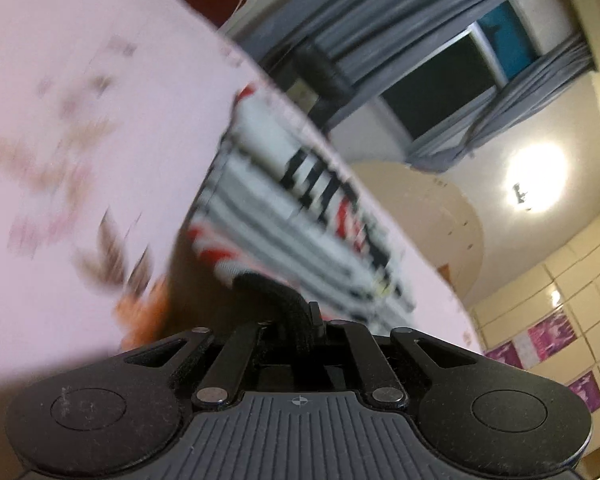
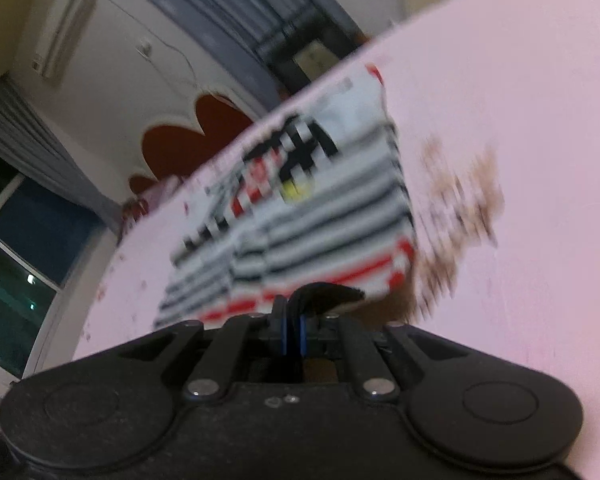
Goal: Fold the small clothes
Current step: 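Grasp the striped hem with both tools and lift it up, then carry the hem over the black collar with both tools and lay it down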
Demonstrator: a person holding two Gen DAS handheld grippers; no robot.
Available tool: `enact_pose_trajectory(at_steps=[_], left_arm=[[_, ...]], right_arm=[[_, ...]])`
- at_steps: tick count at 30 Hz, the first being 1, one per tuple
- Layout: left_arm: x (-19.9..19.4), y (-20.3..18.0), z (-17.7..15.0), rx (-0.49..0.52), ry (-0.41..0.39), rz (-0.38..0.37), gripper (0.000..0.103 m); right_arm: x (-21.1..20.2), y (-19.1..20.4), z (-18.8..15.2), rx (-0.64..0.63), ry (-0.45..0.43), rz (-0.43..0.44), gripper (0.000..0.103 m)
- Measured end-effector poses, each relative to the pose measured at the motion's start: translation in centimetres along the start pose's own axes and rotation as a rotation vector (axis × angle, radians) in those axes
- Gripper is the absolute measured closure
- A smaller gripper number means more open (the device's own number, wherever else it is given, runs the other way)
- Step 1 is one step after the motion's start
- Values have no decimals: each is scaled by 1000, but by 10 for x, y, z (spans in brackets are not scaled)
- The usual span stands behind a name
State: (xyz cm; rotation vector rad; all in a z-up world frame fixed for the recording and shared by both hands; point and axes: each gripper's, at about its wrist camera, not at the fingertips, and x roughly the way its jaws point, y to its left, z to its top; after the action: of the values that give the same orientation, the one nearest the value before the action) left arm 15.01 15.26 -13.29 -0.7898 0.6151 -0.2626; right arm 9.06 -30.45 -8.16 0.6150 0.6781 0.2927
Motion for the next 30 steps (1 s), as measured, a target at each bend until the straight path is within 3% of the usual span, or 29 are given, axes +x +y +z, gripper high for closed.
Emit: enact_pose_trajectory(at_steps=[8, 12, 17, 26, 30], left_arm=[[45, -44, 91, 74, -54, -11, 99], [89, -62, 134, 96, -74, 4, 99], [156, -67, 177, 100, -38, 41, 99], [267, -26, 208, 30, 86, 171, 99], [296, -24, 213, 54, 75, 176, 98]], right_arm=[[27, 27, 90, -39, -121, 17, 97], [61, 26, 136, -18, -134, -11, 97], [116, 6, 183, 53, -120, -34, 97], [213, -47, 218, 116, -47, -63, 97], [247, -65, 225, 136, -22, -67, 96]])
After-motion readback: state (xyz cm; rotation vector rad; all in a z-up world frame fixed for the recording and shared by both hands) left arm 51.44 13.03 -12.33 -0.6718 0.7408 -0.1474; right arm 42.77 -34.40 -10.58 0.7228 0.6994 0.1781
